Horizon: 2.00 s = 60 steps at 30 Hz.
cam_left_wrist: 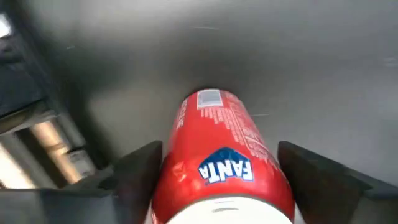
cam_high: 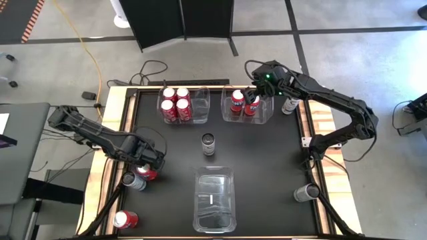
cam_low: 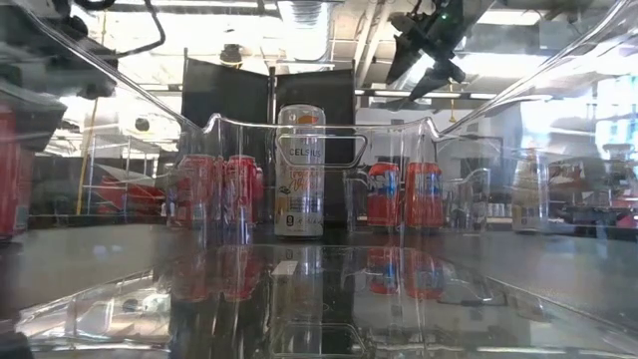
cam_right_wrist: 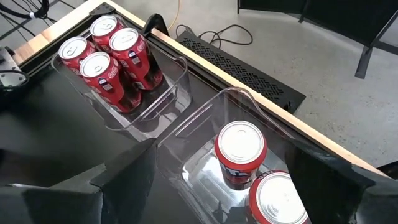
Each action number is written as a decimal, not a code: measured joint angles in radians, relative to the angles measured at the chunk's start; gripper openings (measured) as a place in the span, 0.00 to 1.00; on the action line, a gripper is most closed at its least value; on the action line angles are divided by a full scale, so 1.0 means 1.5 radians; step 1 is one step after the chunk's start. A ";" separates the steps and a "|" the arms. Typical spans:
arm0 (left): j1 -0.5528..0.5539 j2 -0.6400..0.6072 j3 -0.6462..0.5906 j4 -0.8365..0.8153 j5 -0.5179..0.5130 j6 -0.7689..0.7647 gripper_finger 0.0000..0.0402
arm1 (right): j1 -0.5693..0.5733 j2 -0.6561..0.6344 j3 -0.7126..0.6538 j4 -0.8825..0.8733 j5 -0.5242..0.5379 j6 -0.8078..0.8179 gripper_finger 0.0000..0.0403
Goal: Sort soda cans
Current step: Put the orange soda can into the right transparent bin
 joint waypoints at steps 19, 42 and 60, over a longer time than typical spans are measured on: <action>0.187 0.001 0.132 0.001 -0.112 0.238 0.67 | 0.012 -0.040 0.000 -0.031 -0.029 0.030 0.91; 0.441 0.391 0.648 -0.030 -0.042 0.749 0.67 | 0.067 -0.076 0.000 -0.311 0.027 0.045 0.84; 0.416 0.694 0.955 -0.086 -0.009 0.870 0.67 | 0.090 -0.259 -0.175 -0.279 0.009 0.145 0.83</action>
